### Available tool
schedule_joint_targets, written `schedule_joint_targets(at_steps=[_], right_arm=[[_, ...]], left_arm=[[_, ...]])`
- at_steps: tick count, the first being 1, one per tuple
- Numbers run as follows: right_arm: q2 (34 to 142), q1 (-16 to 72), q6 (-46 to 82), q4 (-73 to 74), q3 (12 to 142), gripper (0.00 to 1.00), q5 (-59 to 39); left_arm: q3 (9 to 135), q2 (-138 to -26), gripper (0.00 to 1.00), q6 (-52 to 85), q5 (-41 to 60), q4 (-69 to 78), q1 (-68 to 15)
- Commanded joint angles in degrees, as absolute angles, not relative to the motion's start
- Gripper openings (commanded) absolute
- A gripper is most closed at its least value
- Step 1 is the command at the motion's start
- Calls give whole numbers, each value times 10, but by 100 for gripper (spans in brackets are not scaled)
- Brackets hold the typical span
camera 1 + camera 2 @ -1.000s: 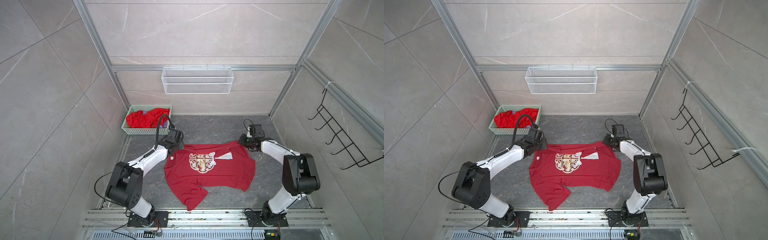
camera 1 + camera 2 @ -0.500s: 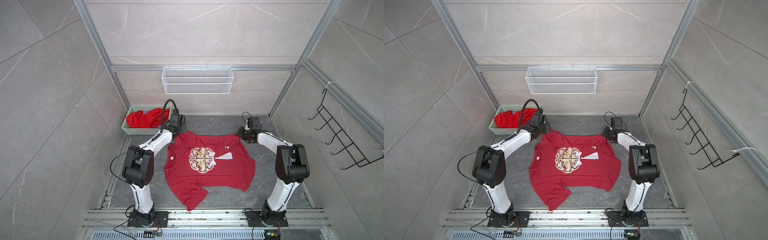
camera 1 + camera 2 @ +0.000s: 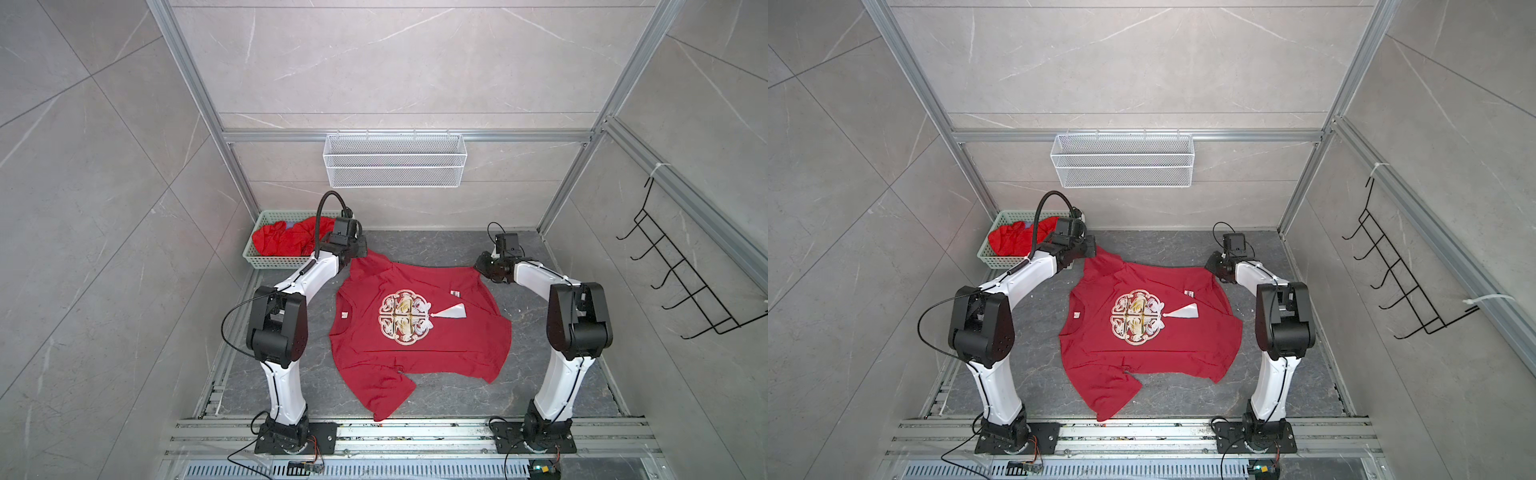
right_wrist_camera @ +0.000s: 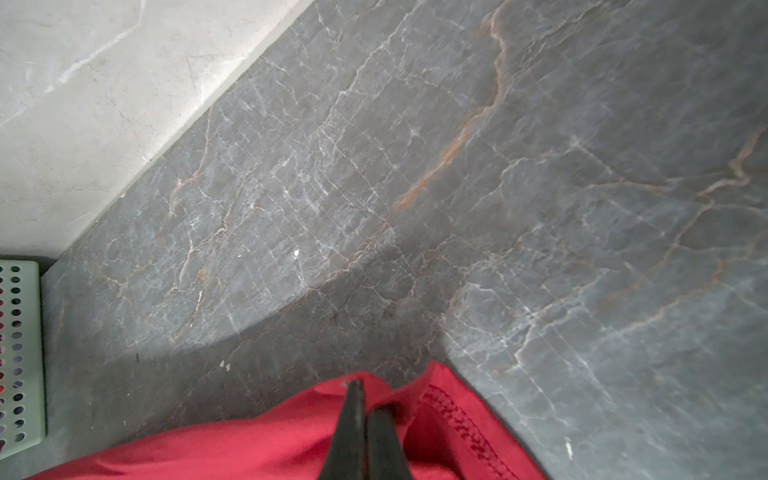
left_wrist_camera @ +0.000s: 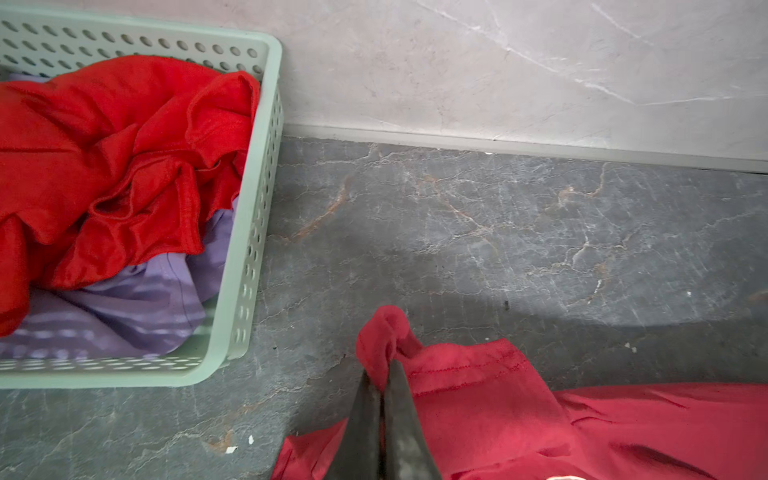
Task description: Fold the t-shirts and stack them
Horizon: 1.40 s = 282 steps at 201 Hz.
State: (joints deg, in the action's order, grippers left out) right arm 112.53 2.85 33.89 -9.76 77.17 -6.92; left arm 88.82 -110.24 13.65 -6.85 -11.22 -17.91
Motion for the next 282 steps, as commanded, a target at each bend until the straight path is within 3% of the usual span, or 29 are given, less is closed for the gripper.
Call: schedule_joint_targets(at_steps=[1,47,154,198,223,230,240,248,282], right_arm=[[1139,23,346,-101,793,1,-72],[1121,21,338,-98,768,1,-79],[1057,21,300,-81,653,1,-89],[1061,21,304,-87,640,2,-85],[1022,21,308,-105,605,10,-63],[1004,22,310,-108,589,20,-54],[975,21,316,-114,569,42,-37],[949,21,320,-119,555,49,-22],[893,21,333,-130,550,54,-10]], left_arm=[[896,-1098,0,107,-53,-98,-179],[850,-1065,0,122,-53,-109,-179],[589,-875,0,235,-34,-83,-182],[537,-861,0,236,-5,-78,-202],[512,-839,4,250,-10,-93,-219],[501,-823,11,255,-11,-97,-222],[487,-795,28,261,-19,-105,-226],[476,-771,33,264,-25,-111,-227],[475,-723,45,265,-46,-126,-228]])
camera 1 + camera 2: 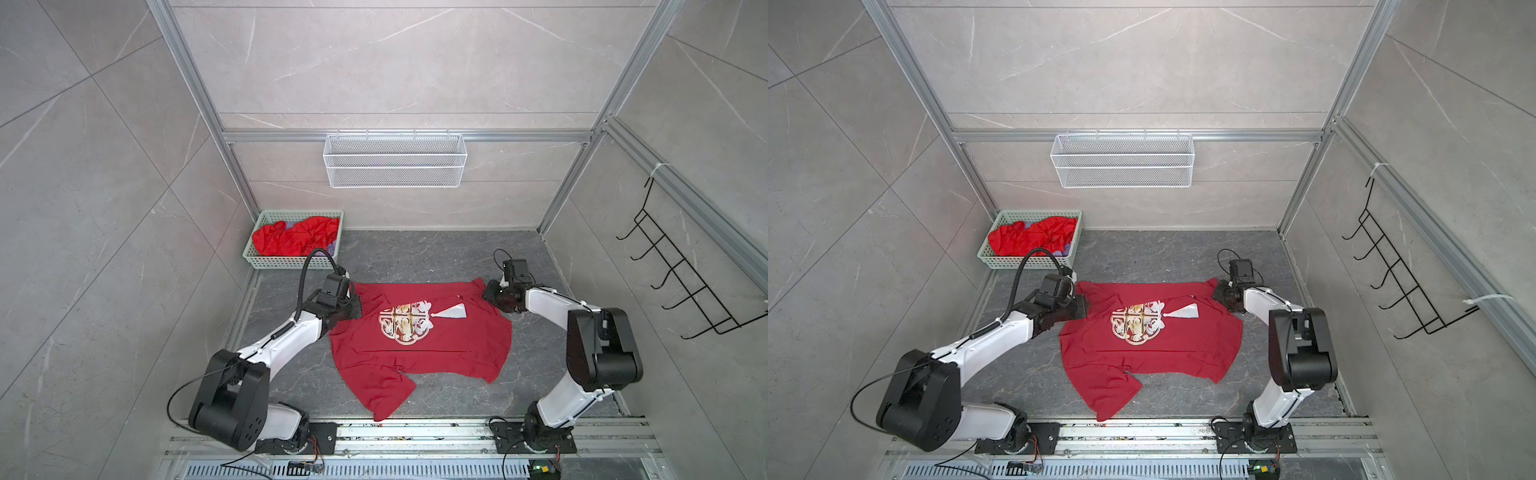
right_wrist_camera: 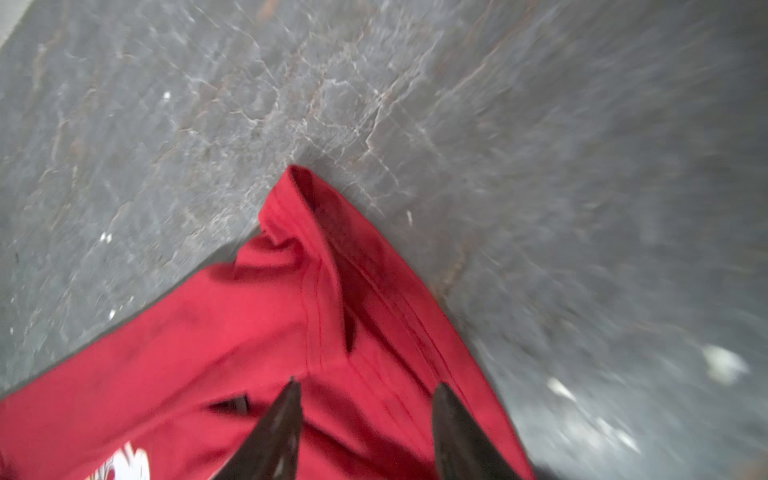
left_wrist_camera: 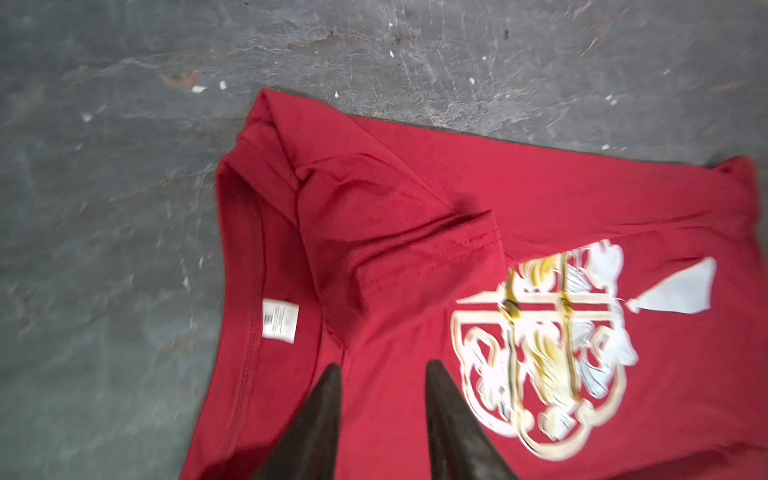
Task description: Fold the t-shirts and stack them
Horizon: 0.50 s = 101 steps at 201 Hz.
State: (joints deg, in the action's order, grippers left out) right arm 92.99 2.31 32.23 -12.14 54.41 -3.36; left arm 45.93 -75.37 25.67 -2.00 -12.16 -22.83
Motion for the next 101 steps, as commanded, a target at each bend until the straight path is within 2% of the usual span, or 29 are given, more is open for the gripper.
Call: schedule_joint_targets(at_steps=[1,40,101], right_arm=[[894,21,334,-131,551,54,-11],[941,27,363,-75,583,51,-99],[1042,63,393,-12,619,47,-133]], left_arm=[[476,-724,45,264,-46,-127,-228],[532,-823,44,276,-42,-127,-228],[603,-991,44,337,-10,-77,-232]])
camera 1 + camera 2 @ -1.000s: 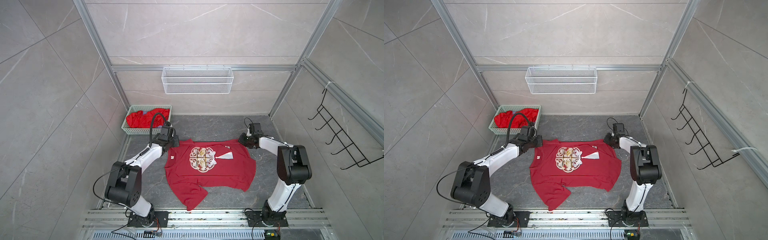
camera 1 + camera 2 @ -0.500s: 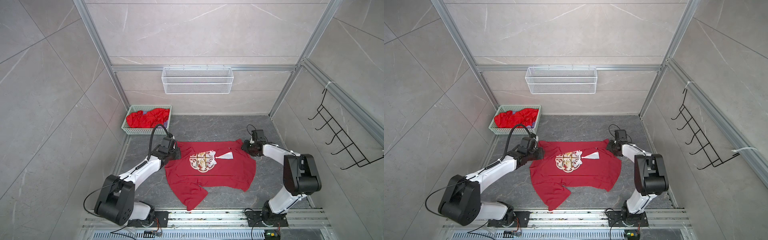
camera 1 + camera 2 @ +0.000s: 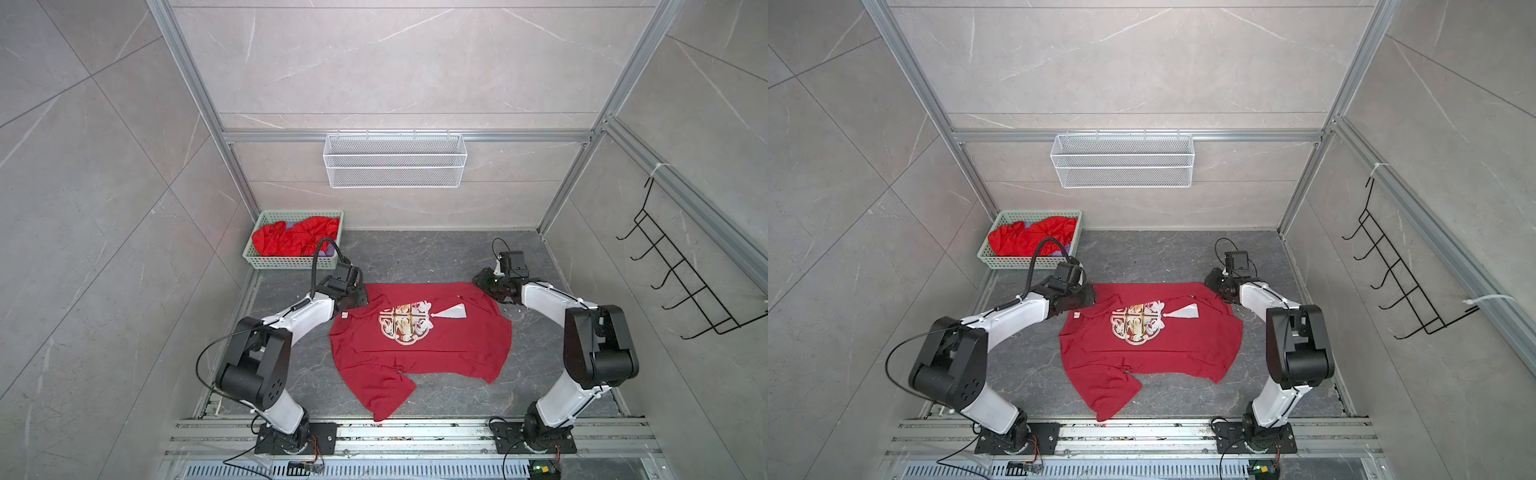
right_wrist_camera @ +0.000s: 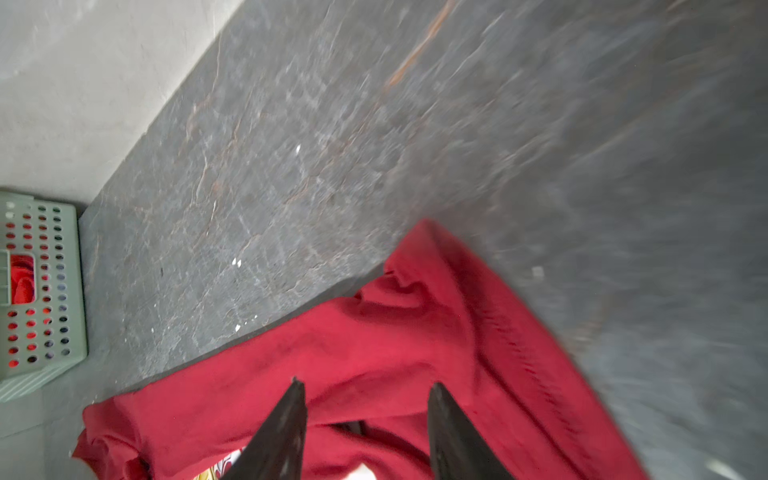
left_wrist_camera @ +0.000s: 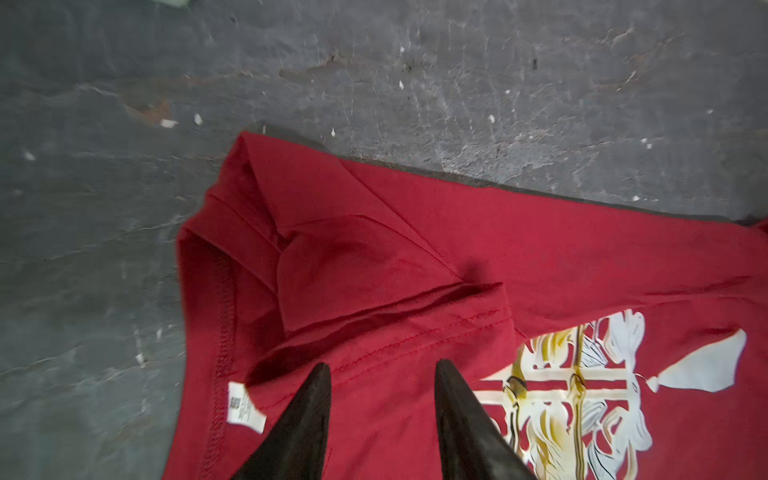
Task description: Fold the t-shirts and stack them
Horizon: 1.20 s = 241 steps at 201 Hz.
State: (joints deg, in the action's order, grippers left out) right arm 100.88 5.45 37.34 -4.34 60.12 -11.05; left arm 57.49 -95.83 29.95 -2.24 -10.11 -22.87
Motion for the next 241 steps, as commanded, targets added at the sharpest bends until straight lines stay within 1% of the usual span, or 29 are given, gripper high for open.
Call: schedule_joint_targets(at_steps=[1,36,82,96,129,170,204,225,241], right_arm=[[1044,63,394,-11,619,48,-134],[1079,67,393,-2,612,47,-147],[1118,68,396,-44,612,46,-109],[1127,68,395,-41,619,46,-115],[1168,64,390,-102,701,46,-90],[1245,45,394,-144,813,46,-115],[1283,35,403,-153,866,46,-121],[1294,28,399,-154,888,46,-128],[1283,21,381,-141,895,47,-146]], left_arm=[[604,-992,44,338,-11,-77,-232],[597,-1028,43,371,-23,-76,-232],[594,-1068,43,393,-39,-80,-232],[608,-1088,44,393,-43,-86,-232],[678,-1140,43,374,-41,-111,-231],[816,-1229,44,348,-24,-163,-225],[923,-1290,43,331,-14,-198,-209],[966,-1306,43,324,-6,-214,-197],[979,-1296,44,309,-1,-217,-193]])
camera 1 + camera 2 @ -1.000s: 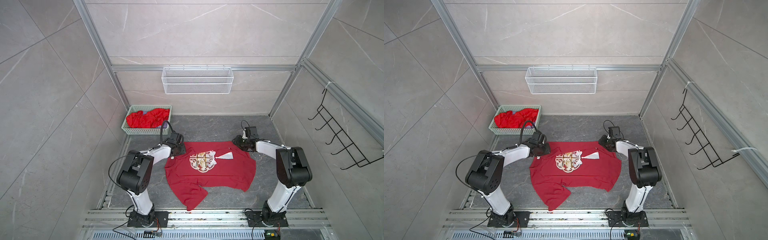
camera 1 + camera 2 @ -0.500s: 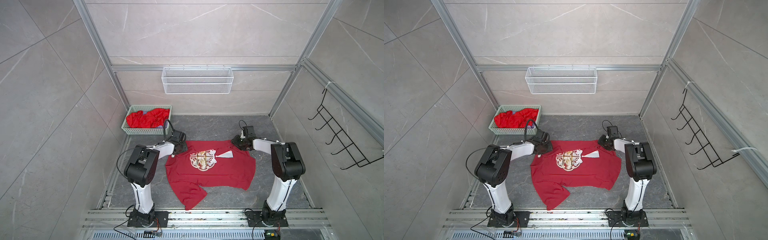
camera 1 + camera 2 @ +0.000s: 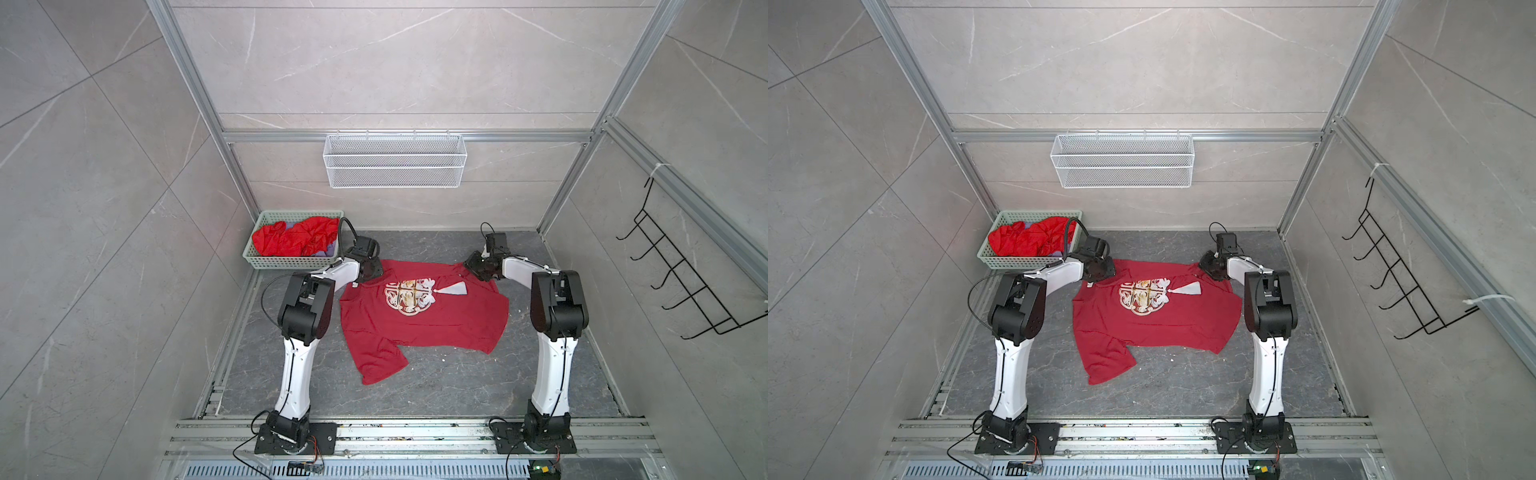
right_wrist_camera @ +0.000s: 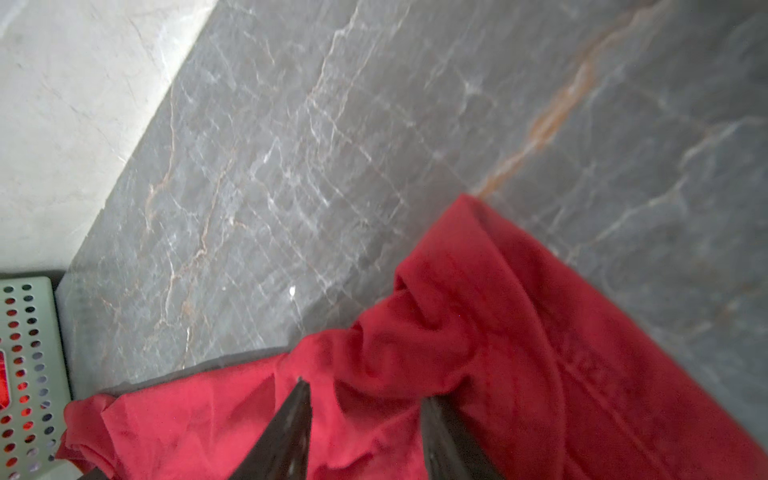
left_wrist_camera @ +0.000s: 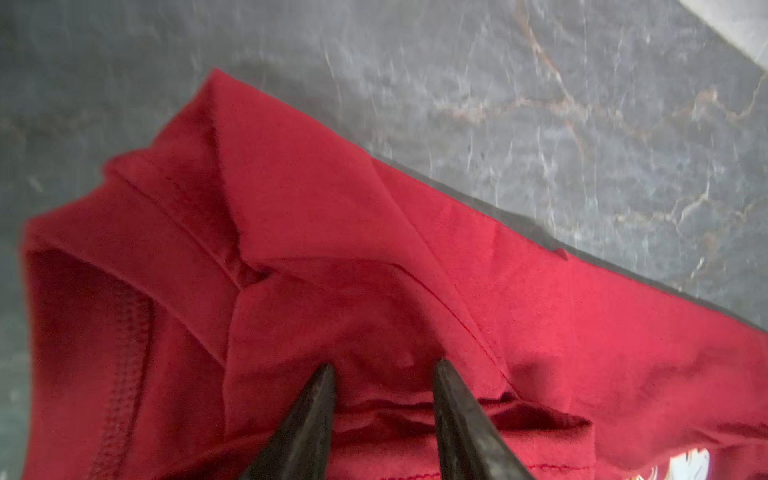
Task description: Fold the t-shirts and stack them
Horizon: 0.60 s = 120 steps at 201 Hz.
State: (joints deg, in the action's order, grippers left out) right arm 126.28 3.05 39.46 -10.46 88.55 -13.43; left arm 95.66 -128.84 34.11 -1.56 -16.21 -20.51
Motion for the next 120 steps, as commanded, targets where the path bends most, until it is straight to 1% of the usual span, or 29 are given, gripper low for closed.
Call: schedule_joint_targets(at_steps=[1,21,47,60,88,120], right_arm=[[1281,21,379,-140,895,47,-147],[1234,20,337,-126,888,49,-157],[1146,20,302,-129,853,52,-165],[1095,20,292,-134,819,53,-159],[992,20,297,-191,745,55,-110],[884,20,322,-213,621,55,-113]], left_arm=[[979,-1294,44,307,0,-217,-193],[966,-1247,44,277,13,-200,-192],[909,-1147,45,253,33,-163,-193],[873,-1094,47,250,40,-151,-193],[798,-996,48,258,30,-174,-193],[689,-892,48,290,10,-210,-193]])
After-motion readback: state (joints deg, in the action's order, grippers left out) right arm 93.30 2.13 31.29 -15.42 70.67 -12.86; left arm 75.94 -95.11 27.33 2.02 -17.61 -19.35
